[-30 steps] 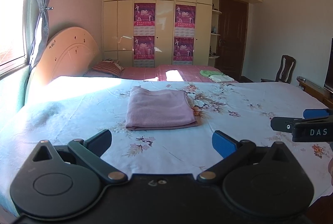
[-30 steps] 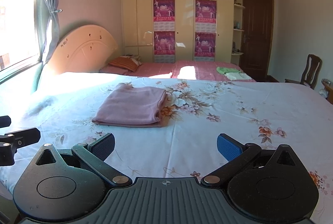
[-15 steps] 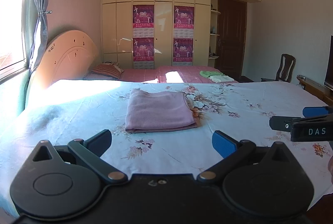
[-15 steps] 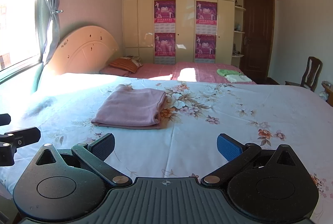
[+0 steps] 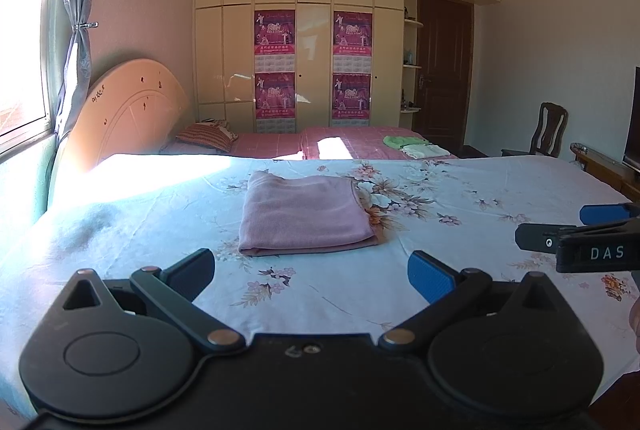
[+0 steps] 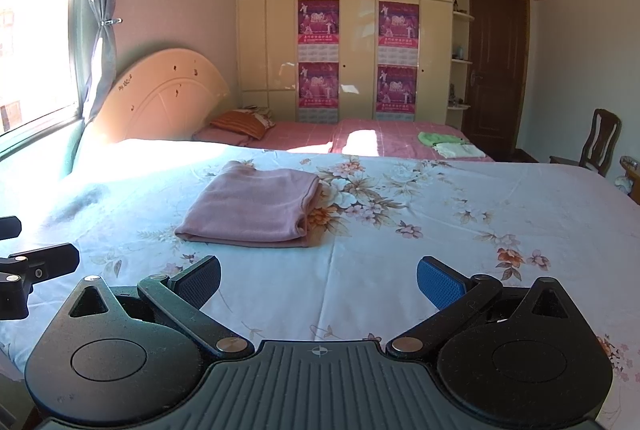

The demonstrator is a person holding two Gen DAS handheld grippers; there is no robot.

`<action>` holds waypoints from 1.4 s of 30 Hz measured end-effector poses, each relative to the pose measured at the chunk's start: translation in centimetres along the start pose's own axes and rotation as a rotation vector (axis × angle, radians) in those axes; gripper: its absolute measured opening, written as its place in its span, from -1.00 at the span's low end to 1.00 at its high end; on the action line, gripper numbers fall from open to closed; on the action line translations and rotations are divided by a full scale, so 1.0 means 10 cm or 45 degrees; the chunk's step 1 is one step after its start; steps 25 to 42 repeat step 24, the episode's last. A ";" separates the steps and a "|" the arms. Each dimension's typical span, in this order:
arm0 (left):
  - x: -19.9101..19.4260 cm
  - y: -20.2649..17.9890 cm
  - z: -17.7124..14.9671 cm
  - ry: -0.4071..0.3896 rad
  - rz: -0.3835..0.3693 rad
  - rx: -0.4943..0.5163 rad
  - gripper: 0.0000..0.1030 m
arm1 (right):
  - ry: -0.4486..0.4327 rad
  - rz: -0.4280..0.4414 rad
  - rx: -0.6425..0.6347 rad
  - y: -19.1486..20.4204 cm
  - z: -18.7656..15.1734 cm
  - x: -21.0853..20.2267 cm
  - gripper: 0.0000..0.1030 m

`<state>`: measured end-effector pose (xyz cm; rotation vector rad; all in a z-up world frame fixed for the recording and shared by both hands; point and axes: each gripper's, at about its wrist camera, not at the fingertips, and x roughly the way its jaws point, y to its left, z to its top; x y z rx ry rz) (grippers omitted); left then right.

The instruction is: Fold small clothes

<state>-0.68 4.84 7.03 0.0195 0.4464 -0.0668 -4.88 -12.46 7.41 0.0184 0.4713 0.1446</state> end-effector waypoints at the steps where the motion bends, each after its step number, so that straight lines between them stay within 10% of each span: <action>1: 0.00 0.00 0.00 -0.002 -0.001 -0.004 0.99 | 0.000 0.001 0.000 0.00 0.00 0.00 1.00; 42: -0.03 0.06 0.01 -0.035 0.037 -0.012 0.99 | 0.007 0.037 -0.021 -0.02 0.01 0.08 1.00</action>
